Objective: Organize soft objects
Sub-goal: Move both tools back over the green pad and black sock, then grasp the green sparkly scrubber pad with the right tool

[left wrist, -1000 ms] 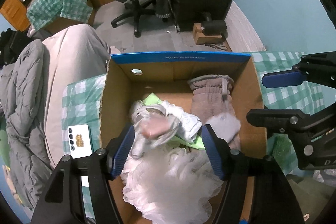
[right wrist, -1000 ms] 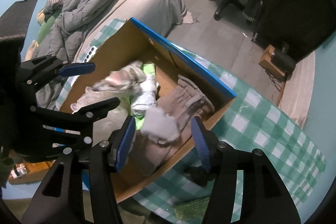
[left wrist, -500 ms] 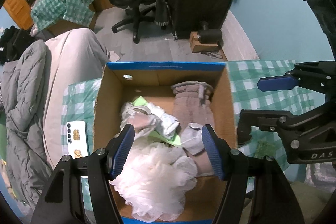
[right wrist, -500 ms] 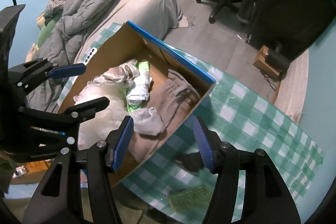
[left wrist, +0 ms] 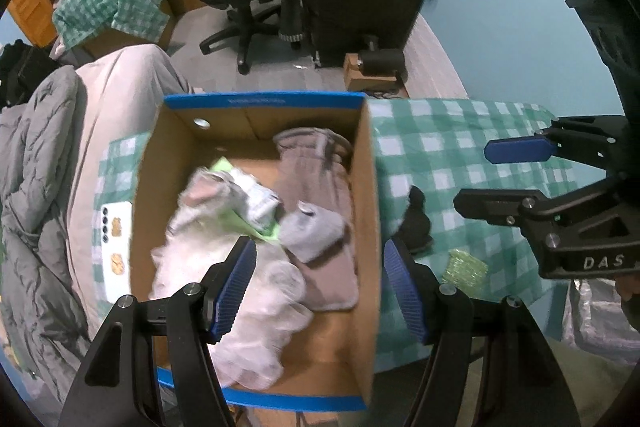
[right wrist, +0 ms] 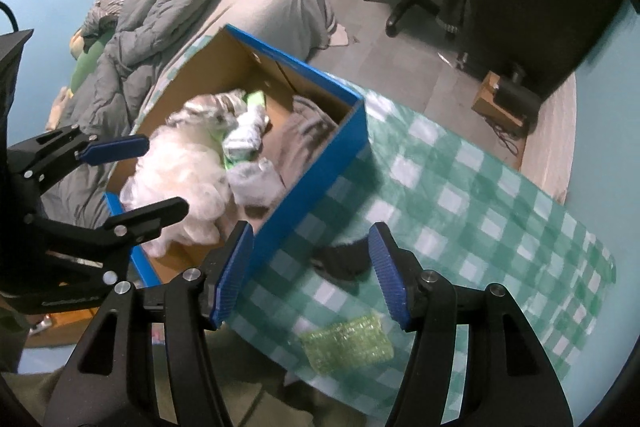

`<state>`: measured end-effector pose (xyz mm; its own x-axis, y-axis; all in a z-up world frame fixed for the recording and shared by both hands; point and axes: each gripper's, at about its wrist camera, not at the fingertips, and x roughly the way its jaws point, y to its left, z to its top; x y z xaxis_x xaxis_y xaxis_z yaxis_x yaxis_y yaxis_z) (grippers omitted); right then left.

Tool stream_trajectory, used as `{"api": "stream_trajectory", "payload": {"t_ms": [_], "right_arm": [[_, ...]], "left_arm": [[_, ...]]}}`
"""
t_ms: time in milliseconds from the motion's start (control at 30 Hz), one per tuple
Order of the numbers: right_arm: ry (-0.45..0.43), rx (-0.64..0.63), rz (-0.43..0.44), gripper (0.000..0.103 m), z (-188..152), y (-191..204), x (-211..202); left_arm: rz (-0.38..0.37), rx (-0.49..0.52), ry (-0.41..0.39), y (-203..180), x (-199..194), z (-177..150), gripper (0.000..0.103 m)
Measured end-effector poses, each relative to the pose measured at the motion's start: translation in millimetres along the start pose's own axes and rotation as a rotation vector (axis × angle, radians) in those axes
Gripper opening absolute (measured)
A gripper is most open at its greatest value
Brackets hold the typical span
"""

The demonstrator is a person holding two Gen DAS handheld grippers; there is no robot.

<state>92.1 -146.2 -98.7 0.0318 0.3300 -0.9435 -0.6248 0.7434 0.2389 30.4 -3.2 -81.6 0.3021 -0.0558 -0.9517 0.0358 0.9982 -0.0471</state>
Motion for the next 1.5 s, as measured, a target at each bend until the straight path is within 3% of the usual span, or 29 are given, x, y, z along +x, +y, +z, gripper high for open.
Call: {"api": "stream_trajectory", "payload": {"t_ms": [533, 1500], "right_arm": [[0.077, 0.018, -0.026, 0.061, -64.7, -40.6, 9.2], [0.185, -0.02, -0.018, 0.061, -140.9, -74.5, 79.2]], "left_arm": [[-0.08, -0.021, 0.059, -60.1, 11.7, -34.6, 0.068], [-0.066, -0.02, 0.13, -116.6, 79.8, -86.2, 0.068]]}}
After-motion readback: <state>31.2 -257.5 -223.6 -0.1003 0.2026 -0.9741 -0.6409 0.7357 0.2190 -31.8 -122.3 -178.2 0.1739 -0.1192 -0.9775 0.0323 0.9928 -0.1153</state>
